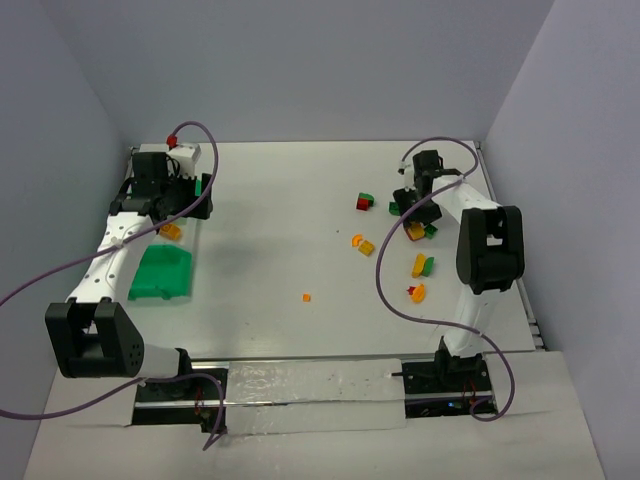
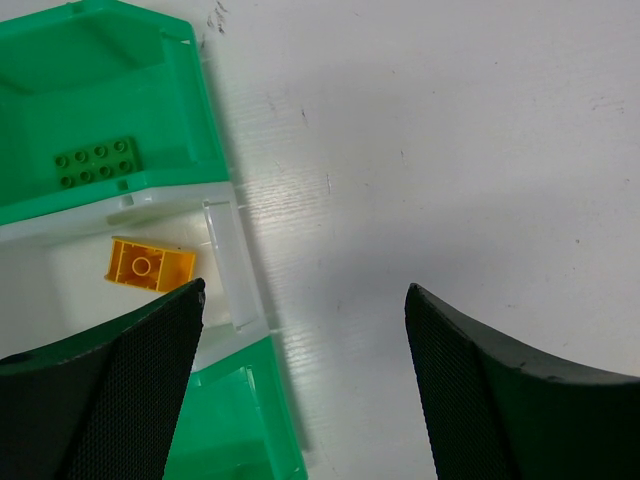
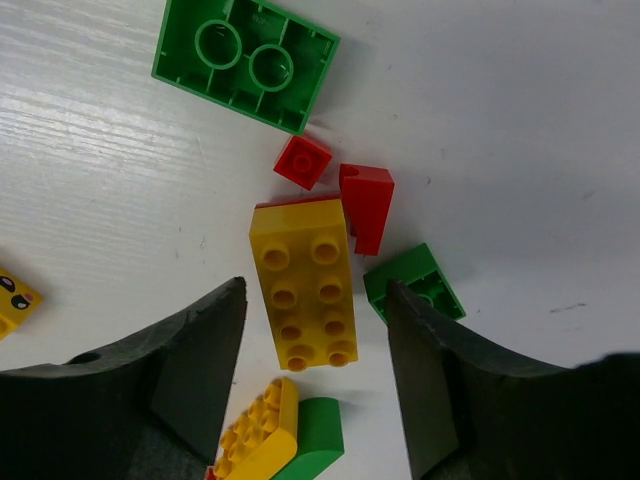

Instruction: Sort the legos into containers by color

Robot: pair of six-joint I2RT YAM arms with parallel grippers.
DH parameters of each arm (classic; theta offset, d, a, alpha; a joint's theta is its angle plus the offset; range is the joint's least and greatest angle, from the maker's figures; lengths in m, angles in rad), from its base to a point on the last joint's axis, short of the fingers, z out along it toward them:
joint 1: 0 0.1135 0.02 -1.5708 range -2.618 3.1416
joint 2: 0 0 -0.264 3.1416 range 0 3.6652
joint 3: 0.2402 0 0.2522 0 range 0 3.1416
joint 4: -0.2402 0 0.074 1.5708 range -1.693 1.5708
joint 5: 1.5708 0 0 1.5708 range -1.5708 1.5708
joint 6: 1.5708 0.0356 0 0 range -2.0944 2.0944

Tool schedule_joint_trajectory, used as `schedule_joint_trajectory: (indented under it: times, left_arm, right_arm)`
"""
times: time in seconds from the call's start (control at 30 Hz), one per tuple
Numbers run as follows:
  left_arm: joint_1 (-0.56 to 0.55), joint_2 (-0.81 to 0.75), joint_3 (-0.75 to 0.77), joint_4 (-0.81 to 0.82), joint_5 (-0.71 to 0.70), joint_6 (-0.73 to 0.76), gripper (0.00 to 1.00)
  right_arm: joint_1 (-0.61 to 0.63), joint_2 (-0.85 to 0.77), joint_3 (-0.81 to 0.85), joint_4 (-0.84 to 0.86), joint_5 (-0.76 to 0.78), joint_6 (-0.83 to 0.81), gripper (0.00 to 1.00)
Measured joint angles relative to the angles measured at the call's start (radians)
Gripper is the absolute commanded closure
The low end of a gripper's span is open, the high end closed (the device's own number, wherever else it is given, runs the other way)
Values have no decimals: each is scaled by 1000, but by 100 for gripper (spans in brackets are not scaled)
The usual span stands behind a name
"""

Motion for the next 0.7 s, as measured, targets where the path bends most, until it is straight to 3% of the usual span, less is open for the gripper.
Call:
schedule_joint_trajectory:
  times: [0.27,0.37,0.43,0.6,0.7]
  left_arm:
    - [0,0,-2,0,1,0,14]
    - [0,0,-6,0,11,0,13]
    - [0,0,-10,0,28,0,10]
    - [0,-14,-25,-5,176,4,4]
    - [0,-39,-42,-2,347,6,2]
  right_arm:
    - [-9,15,8,-6,-7,-6,63]
    - [-9,15,10,-9,-14,-14,89]
    - [-9,15,11,-15,-35,-18,99]
    - [-13,-15,15,-42,-199,-12,100]
    - [-11,-88,30,-50,-409,25,100]
